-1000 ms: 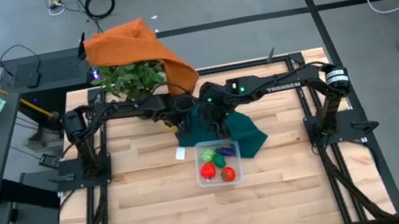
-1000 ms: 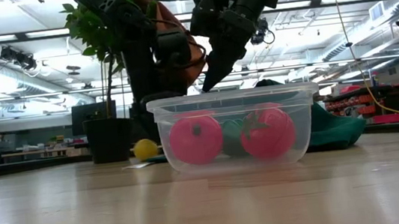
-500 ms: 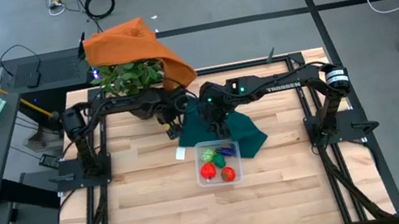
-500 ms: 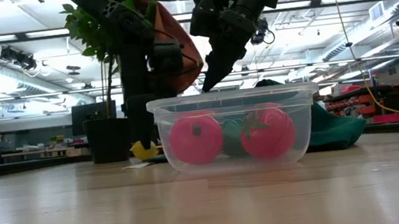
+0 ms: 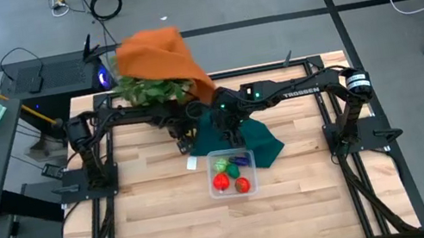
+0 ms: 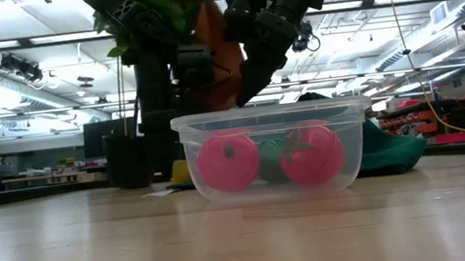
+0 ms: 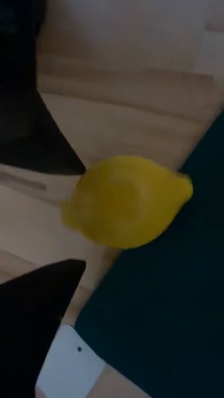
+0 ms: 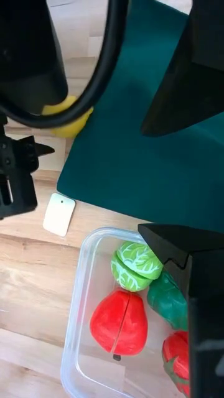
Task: Pick and placing Produce into tupperware
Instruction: Put the lemon into the transparent basket
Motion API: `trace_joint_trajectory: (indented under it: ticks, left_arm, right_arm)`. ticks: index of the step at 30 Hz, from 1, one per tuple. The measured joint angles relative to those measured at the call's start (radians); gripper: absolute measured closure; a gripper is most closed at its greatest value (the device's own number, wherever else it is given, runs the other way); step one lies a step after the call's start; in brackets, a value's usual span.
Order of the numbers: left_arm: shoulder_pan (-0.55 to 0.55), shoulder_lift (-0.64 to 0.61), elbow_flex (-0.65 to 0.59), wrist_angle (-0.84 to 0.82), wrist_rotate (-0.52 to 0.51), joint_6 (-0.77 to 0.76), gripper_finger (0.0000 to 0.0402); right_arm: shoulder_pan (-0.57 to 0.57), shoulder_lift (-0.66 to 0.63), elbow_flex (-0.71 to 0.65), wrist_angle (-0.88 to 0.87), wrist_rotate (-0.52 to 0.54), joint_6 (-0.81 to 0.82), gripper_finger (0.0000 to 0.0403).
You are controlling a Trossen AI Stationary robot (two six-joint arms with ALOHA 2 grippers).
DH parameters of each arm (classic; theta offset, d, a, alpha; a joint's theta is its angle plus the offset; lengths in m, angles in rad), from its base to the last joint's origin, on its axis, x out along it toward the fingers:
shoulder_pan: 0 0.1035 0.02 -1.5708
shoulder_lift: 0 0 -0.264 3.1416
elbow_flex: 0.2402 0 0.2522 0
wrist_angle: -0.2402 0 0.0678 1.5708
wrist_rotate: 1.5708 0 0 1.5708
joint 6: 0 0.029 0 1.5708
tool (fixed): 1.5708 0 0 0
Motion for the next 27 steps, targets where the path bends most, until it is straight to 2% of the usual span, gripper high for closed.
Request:
trace_joint_trajectory:
  ticks: [5,9,27]
  left_arm:
    - [-0.009,0.001,-0.001,0.029,-0.017,-0.032,0.0224]
    - [0.000,0.002,-0.001,0.028,-0.044,-0.053,0.0235]
    - [0.004,-0.010,-0.001,0.037,-0.056,-0.076,0.0146]
  right_arm:
    - [0.000,0.000,0.000,0.000,0.000,0.001,0.0199]
    - [0.001,0.000,0.000,0.000,0.000,0.004,0.0199]
    - [0.003,0.000,0.000,0.000,-0.001,0.006,0.0199]
